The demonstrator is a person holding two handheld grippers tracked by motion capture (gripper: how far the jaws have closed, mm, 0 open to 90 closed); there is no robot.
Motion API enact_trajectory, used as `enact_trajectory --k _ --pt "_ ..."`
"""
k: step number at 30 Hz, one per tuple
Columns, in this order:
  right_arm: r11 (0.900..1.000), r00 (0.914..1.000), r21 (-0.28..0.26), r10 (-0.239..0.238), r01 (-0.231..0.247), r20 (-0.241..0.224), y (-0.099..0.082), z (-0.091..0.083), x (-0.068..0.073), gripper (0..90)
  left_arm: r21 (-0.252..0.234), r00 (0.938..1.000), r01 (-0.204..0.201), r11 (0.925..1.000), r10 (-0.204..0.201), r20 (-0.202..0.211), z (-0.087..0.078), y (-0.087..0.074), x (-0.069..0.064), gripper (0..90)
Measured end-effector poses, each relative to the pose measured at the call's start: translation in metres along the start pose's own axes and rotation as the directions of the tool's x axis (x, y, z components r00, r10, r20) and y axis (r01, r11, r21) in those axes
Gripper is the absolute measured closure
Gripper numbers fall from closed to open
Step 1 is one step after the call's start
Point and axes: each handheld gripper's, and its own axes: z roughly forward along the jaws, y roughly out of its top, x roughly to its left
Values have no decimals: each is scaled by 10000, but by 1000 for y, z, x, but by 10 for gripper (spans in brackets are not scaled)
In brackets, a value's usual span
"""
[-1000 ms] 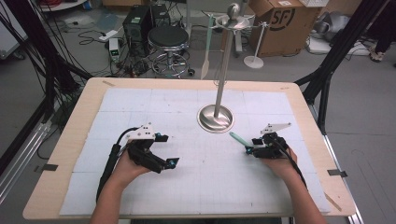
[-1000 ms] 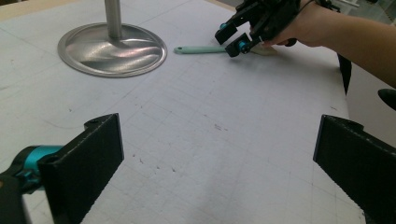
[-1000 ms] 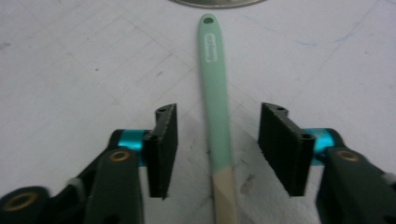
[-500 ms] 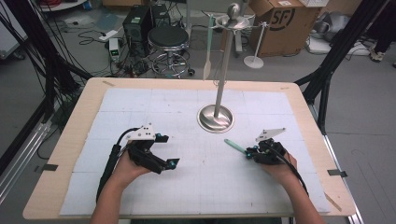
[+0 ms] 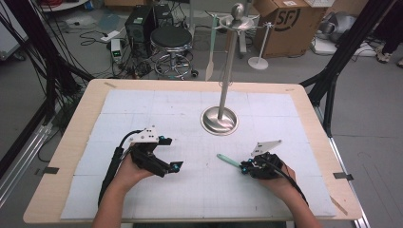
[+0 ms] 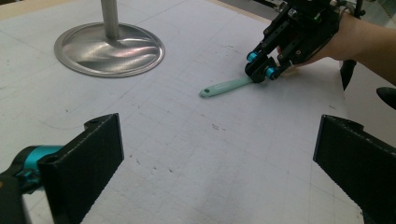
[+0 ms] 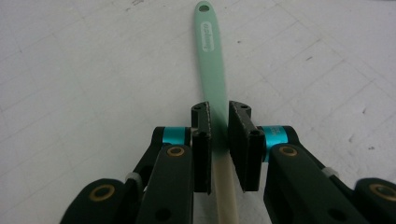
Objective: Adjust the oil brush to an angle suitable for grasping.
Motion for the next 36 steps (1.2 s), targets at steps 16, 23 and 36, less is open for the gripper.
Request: enact_trajectory --k 16,23,36 --pt "9993 9993 91 350 -351 132 -17 -16 -7 691 11 10000 32 10000 -32 44 0 0 0 22" --pt "9998 9999 164 147 -148 20 -17 -16 3 732 -20 10000 15 10000 -15 58 0 0 0 22" --pt "9980 9996 -613 116 -131 -248 -2 -14 1 679 26 10000 18 10000 -18 38 1 0 0 22"
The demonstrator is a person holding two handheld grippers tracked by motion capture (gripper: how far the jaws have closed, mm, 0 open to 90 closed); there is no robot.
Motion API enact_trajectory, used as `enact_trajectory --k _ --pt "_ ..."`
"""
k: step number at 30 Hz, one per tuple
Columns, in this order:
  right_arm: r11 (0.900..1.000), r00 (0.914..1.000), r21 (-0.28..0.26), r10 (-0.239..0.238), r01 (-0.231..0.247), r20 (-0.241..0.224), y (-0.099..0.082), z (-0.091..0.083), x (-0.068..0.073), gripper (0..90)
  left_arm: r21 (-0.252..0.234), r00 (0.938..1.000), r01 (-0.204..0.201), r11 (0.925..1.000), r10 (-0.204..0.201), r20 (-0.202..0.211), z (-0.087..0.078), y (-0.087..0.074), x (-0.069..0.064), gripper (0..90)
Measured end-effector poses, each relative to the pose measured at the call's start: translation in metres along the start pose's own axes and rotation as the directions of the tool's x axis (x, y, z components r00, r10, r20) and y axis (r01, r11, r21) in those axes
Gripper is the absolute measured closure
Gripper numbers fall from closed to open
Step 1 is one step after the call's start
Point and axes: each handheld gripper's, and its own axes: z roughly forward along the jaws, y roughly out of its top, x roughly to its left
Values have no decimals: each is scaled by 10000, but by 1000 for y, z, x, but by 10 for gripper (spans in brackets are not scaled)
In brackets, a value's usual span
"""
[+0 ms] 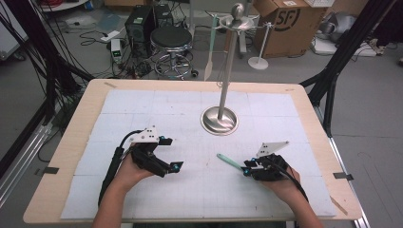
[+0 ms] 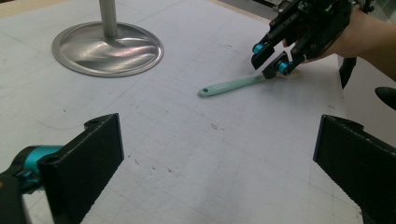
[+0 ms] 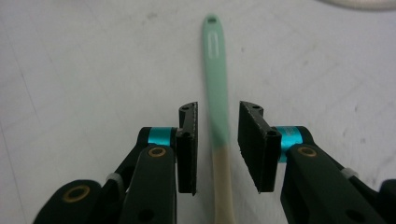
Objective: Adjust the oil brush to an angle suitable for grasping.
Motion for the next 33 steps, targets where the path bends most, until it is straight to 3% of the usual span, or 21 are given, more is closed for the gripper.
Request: enact_trajectory --k 3,10,21,25,33 --pt "9998 10000 -192 -16 17 88 7 7 -3 662 -8 10000 -11 10000 11 13 0 0 0 22" --pt "9999 9995 -45 -96 98 304 14 20 -6 620 -8 10000 37 10000 -37 15 0 0 1 22" --pt "9985 10000 -552 50 -48 42 14 10 -7 508 -3 10000 10 10000 -10 -50 -1 -1 2 22" --pt "9946 9997 -1019 161 -176 -161 15 3 -9 464 6 10000 34 10000 -34 -37 0 -1 2 22" --pt "9876 9995 -1540 311 -320 -84 17 -6 -10 376 -75 10000 0 10000 -1 -40 -1 0 4 22"
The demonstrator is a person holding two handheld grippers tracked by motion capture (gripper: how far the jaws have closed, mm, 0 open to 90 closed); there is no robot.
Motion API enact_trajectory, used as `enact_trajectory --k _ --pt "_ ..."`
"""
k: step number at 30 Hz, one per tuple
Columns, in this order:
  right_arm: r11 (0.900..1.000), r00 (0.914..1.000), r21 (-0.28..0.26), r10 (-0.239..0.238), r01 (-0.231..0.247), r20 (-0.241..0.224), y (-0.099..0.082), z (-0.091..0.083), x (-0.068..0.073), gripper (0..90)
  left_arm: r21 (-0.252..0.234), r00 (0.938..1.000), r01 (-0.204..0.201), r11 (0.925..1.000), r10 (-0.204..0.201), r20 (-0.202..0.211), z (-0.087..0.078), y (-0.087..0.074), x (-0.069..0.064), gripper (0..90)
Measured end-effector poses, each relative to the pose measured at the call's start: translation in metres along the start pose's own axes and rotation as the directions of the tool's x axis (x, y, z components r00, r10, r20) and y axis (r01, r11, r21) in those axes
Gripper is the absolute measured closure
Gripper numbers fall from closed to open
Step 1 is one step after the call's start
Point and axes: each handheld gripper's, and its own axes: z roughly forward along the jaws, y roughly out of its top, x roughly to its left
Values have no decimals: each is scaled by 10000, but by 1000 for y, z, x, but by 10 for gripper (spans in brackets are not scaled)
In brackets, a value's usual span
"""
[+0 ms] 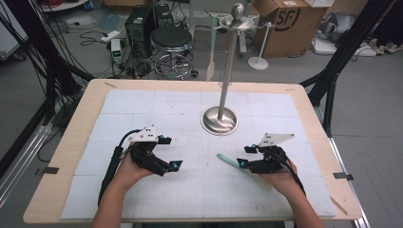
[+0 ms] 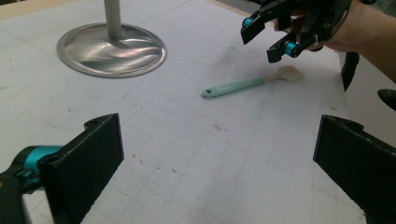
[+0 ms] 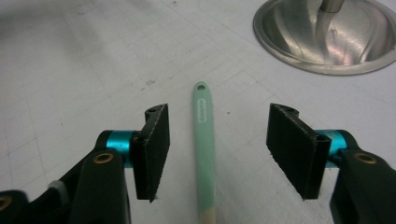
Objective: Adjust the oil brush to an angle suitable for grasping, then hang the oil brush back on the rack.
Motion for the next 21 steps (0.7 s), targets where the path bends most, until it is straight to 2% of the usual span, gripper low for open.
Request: enact_trajectory --k 7,15,21 --pt "9999 9999 86 -57 55 136 -2 -3 1 334 -146 9999 135 9998 -134 21 1 0 3 22" --pt "9998 9997 213 -56 51 227 -5 -9 -1 328 7 10000 91 10000 -91 21 1 0 0 22" --pt "9984 9996 550 -142 128 248 -7 -8 1 329 43 10000 50 10000 -50 29 1 0 -1 22"
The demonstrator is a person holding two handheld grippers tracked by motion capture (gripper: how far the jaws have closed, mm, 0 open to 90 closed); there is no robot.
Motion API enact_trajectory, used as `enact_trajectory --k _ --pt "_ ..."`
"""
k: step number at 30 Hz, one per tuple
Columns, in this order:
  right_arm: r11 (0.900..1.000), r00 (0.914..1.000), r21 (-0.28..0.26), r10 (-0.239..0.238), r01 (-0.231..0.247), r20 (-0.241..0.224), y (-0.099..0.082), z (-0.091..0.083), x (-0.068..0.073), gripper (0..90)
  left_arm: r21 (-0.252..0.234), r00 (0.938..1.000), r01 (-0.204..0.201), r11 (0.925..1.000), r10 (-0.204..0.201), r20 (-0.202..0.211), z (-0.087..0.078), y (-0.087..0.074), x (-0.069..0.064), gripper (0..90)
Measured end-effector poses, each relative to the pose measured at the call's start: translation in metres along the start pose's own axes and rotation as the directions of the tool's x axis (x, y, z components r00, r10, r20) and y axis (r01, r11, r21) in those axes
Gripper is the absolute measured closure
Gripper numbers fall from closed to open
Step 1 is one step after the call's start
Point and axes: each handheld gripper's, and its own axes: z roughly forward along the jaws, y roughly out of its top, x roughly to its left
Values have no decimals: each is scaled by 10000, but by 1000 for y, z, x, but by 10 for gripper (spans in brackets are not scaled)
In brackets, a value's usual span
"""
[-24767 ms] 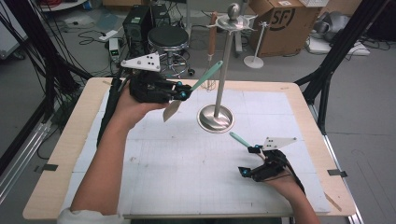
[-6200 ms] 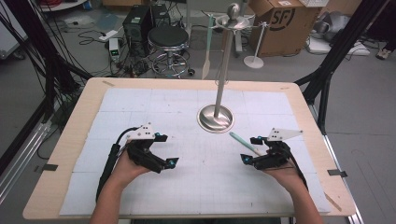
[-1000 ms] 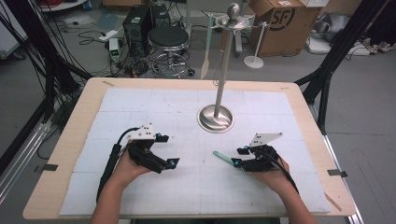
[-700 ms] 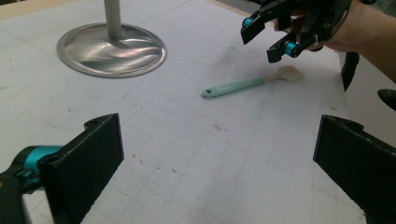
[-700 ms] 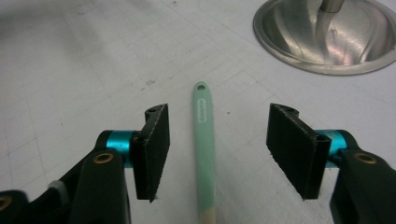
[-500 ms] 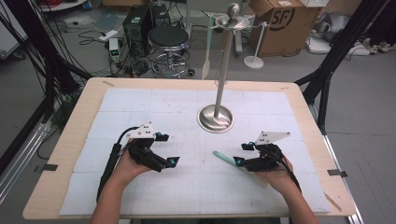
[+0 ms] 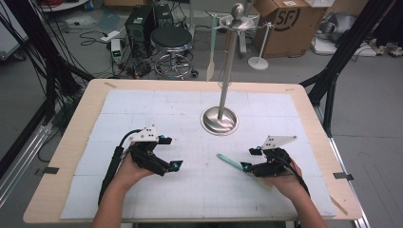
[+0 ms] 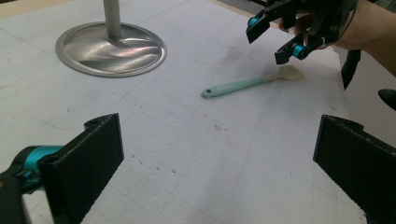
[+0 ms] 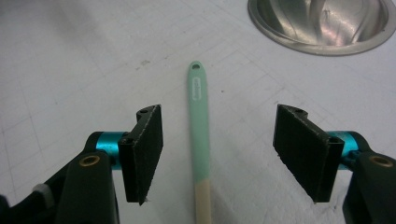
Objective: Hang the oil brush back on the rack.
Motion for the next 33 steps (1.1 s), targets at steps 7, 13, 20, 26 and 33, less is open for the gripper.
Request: enact_trajectory --k 7,13,20,26,33 --pt "9994 10000 345 13 -15 69 -2 -1 0 348 -24 10000 -19 10000 19 -11 0 0 -1 22" --pt "9915 9998 1291 -186 176 67 -5 6 2 446 -1 10000 -19 10000 19 7 1 0 -1 22" --pt "9707 9980 2318 -612 637 -181 -8 15 7 589 -1 10000 -28 10000 28 8 1 0 -1 22" --pt "9630 9947 2493 -1000 1027 -232 -8 19 10 739 -7 10000 -15 10000 15 16 1 0 0 22" --pt "9638 9948 2466 -974 1015 -287 -5 22 1 801 -5 10000 -2 10000 2 19 0 0 -1 22"
